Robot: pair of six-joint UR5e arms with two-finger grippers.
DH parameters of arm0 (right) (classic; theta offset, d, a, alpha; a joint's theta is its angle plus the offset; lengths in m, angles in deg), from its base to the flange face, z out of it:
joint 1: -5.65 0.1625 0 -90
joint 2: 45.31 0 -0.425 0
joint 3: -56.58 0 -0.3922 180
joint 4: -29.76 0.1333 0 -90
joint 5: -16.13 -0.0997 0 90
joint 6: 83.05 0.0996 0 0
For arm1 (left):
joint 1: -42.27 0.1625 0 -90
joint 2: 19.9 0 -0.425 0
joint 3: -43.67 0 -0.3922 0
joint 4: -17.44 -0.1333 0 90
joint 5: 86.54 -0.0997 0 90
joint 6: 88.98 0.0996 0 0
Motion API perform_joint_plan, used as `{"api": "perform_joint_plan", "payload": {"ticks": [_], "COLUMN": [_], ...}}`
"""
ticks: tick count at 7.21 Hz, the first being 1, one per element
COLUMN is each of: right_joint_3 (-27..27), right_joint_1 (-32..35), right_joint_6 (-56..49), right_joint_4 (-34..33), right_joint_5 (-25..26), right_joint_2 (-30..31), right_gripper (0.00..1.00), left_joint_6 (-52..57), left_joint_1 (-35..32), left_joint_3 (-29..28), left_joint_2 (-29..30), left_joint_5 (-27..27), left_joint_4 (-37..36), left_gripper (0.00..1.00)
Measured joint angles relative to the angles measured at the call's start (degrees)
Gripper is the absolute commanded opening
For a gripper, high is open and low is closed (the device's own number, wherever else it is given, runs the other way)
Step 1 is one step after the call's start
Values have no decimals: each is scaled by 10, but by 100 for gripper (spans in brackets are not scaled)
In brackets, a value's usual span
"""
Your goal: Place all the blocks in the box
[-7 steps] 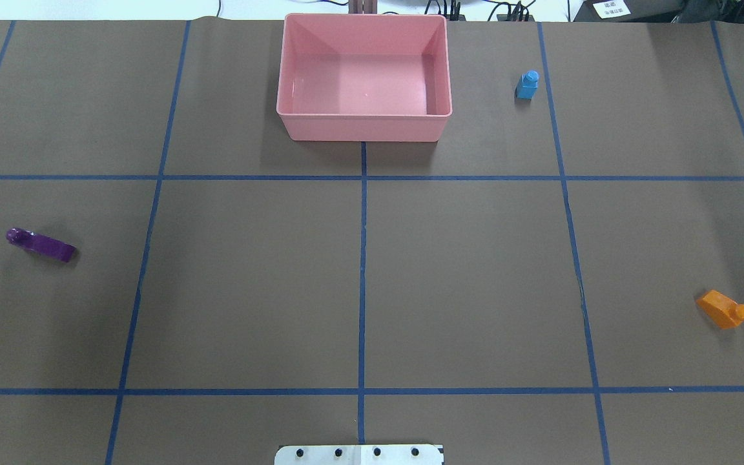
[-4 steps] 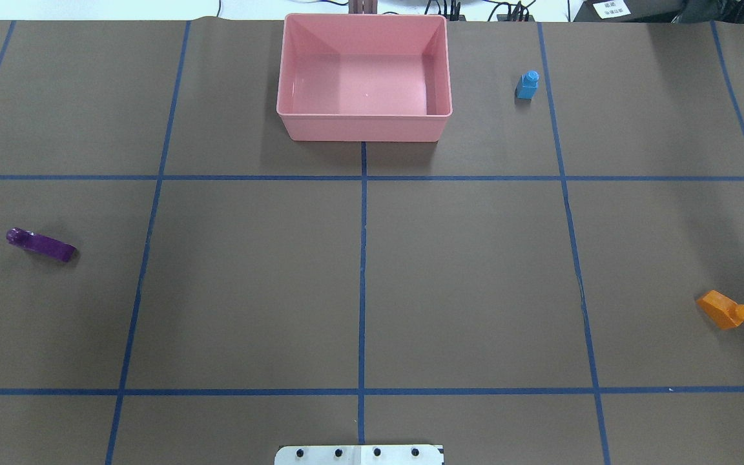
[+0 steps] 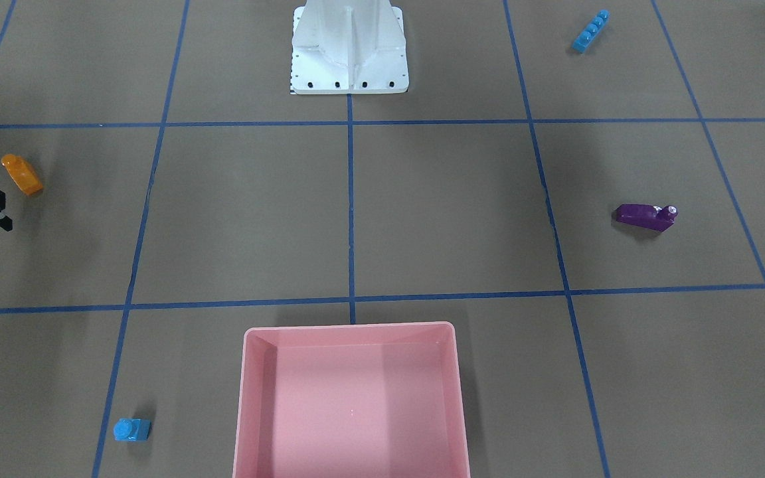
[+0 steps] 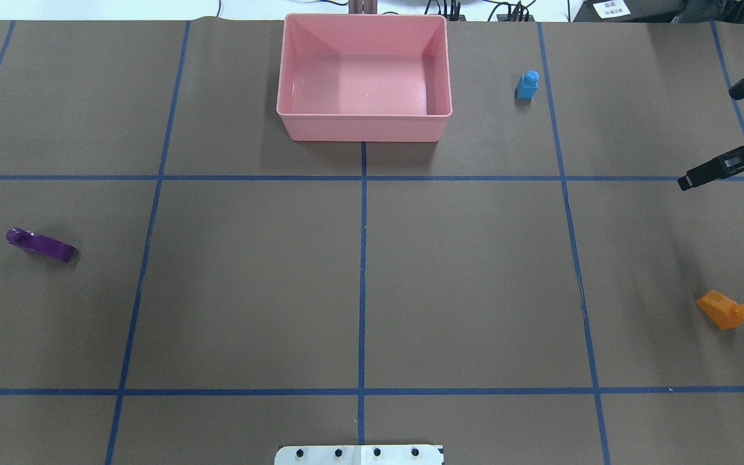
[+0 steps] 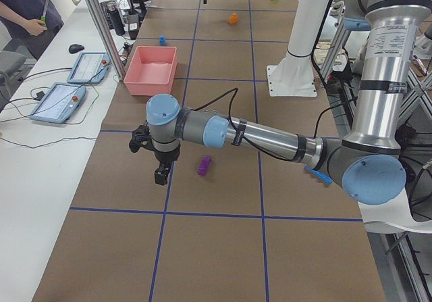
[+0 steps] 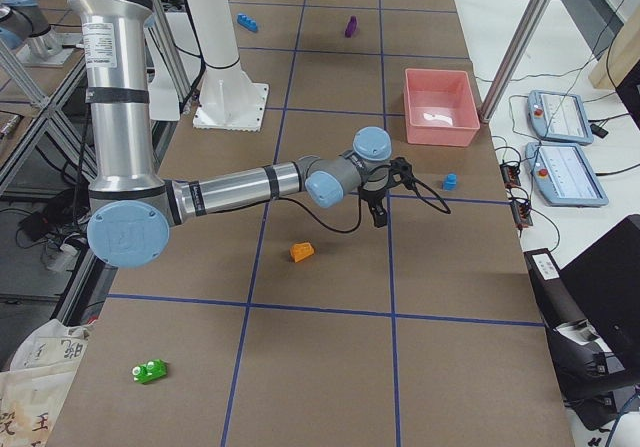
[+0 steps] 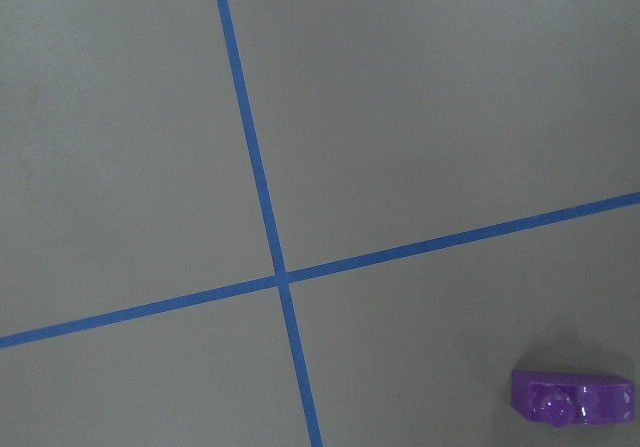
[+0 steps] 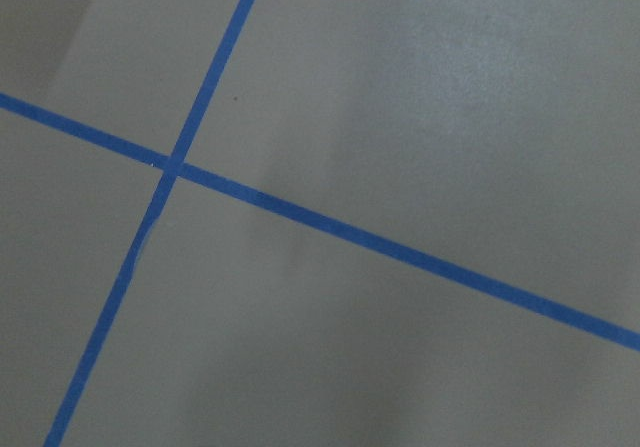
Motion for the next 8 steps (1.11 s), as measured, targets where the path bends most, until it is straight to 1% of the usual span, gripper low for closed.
{"api": "perform_joint_plan", "payload": {"ticks": [3, 5, 7, 8], "right_joint_3": [-43, -49, -47, -45], "right_joint_1": [-63, -108, -122, -123], "right_joint_6": [3, -1, -32, -42], "right_joint_4": [8, 8, 8, 7], "right_joint_5": [12, 33, 38, 36], "right_joint_2": [88, 128, 155, 163], "right_gripper": [99, 99, 98, 93], "left_joint_6": [-15, -20, -20, -20], "left_joint_1": [3, 3, 3, 3], "left_joint_3": [0, 0, 1, 3], "left_joint_2": [-3, -3, -4, -4], "left_joint_5": [1, 1, 1, 1], "left_joint_4": [15, 20, 20, 20], "left_gripper": [100, 100, 100, 100]}}
